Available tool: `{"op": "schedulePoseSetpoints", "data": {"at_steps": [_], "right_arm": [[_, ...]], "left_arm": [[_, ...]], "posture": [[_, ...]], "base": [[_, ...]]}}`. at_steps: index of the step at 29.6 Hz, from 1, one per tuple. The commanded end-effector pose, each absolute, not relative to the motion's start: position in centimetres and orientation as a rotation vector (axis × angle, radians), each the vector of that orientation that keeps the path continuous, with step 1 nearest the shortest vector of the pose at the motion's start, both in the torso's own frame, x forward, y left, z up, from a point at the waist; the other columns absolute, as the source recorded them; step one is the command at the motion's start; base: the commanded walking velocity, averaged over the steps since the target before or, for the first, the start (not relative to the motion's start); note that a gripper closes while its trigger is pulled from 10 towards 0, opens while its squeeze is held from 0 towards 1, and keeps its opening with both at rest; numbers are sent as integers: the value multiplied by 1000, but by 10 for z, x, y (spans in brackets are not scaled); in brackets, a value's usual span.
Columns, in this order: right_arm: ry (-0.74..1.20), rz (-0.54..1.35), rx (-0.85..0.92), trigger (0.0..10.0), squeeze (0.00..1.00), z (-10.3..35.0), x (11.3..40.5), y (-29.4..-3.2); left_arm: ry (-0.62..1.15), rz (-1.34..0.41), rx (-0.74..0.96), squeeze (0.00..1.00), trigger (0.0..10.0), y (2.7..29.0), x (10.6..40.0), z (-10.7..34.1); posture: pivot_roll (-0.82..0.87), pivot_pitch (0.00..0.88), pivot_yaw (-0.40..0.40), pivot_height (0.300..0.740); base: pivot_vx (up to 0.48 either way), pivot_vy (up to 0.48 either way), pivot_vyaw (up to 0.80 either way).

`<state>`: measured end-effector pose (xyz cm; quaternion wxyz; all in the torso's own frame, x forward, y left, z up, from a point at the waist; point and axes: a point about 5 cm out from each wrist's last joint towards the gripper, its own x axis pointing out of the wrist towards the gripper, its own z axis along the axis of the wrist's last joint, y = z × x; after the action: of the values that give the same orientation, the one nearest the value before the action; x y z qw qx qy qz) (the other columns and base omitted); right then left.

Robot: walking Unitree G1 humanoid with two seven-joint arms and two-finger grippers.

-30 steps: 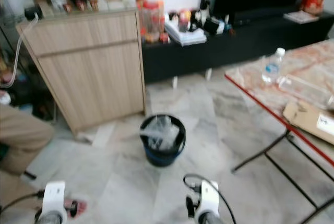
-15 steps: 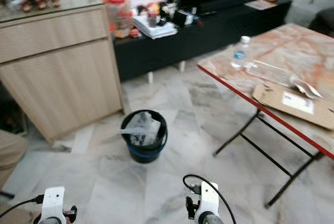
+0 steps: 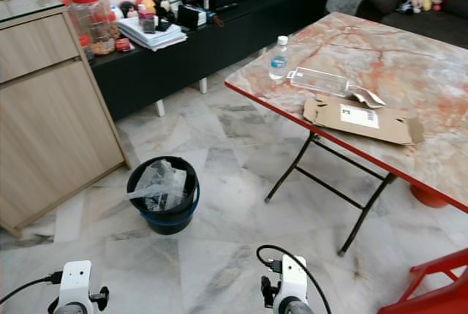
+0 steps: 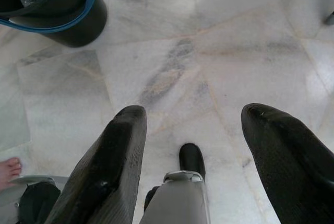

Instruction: Picking trash to rubbish bin

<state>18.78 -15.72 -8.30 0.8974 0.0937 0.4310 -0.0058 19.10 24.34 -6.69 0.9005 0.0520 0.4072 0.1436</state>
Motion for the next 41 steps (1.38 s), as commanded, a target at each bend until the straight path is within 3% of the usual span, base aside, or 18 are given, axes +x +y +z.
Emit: {"op": "schedulePoseSetpoints", "data": {"at_steps": [1,8,41], "right_arm": [[898,-16,181,10000,0,-84,186,-159],[895,-10,177,10000,0,-83,188,-159],[894,-13,174,10000,0,-83,188,-161]], "left_arm": [[845,269,137,0,10000,242,192,-67],[852,277,150,0,10000,242,192,-67],[851,305,121,0,10000,243,190,-68]], "posture": [[32,0,-35,740],[31,0,-38,740],[35,0,-44,740]], "base": [[0,0,-769],[0,-437,-764],[0,0,-749]]}}
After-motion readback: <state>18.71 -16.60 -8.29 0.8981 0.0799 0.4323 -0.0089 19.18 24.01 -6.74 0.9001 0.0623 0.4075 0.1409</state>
